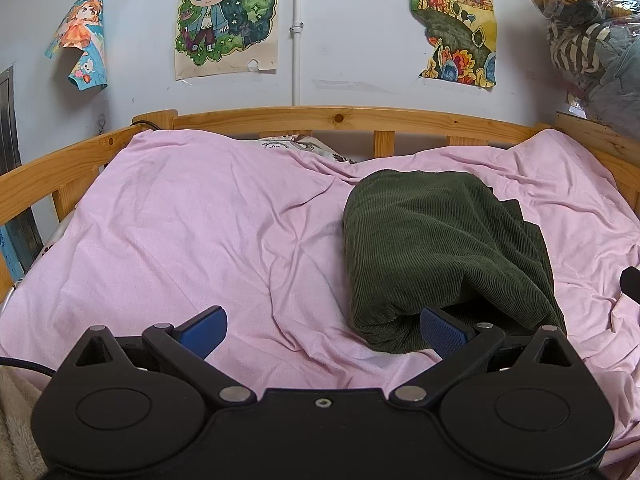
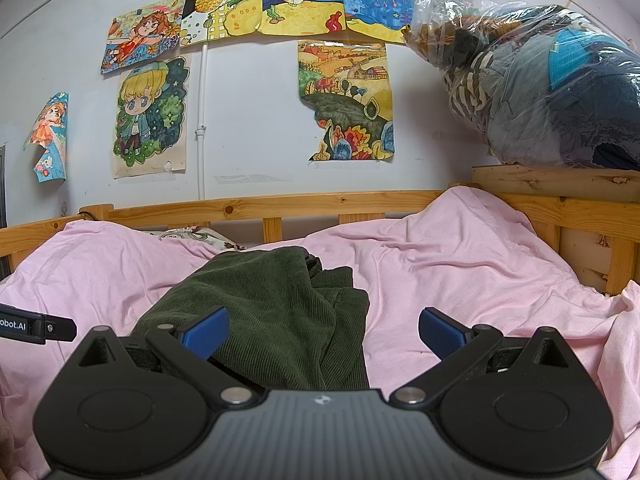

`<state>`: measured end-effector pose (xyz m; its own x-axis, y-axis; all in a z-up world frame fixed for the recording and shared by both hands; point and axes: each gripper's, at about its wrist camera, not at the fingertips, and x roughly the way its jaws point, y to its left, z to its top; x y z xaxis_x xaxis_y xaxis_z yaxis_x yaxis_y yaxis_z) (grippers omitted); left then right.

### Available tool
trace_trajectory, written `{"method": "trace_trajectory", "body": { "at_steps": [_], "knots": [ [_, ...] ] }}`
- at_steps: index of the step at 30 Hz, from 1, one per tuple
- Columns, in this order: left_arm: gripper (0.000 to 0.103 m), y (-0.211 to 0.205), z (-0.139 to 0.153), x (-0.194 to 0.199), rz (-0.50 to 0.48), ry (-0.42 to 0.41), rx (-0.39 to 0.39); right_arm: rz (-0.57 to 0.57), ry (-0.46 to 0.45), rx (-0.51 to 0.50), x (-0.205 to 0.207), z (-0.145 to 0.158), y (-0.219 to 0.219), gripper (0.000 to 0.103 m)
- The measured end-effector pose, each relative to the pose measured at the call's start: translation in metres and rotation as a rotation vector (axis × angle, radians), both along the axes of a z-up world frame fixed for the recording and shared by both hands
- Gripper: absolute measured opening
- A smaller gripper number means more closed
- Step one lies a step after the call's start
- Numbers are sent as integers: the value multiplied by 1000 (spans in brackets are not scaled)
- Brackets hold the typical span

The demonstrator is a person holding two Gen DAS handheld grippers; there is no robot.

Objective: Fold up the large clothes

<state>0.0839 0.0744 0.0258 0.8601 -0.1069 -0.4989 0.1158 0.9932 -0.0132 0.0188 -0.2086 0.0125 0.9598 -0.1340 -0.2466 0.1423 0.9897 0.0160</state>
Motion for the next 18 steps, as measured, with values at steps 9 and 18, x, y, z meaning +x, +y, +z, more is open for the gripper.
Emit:
{"method": "trace_trajectory", "body": {
  "at_steps": [9, 18],
  "knots": [
    [102, 0, 0, 0, 0, 2, -1, 2, 2, 1, 0, 0, 0, 103],
    [102, 1, 0, 1, 0, 5, -3, 1, 2, 1, 0, 0, 0, 103]
  ]
}}
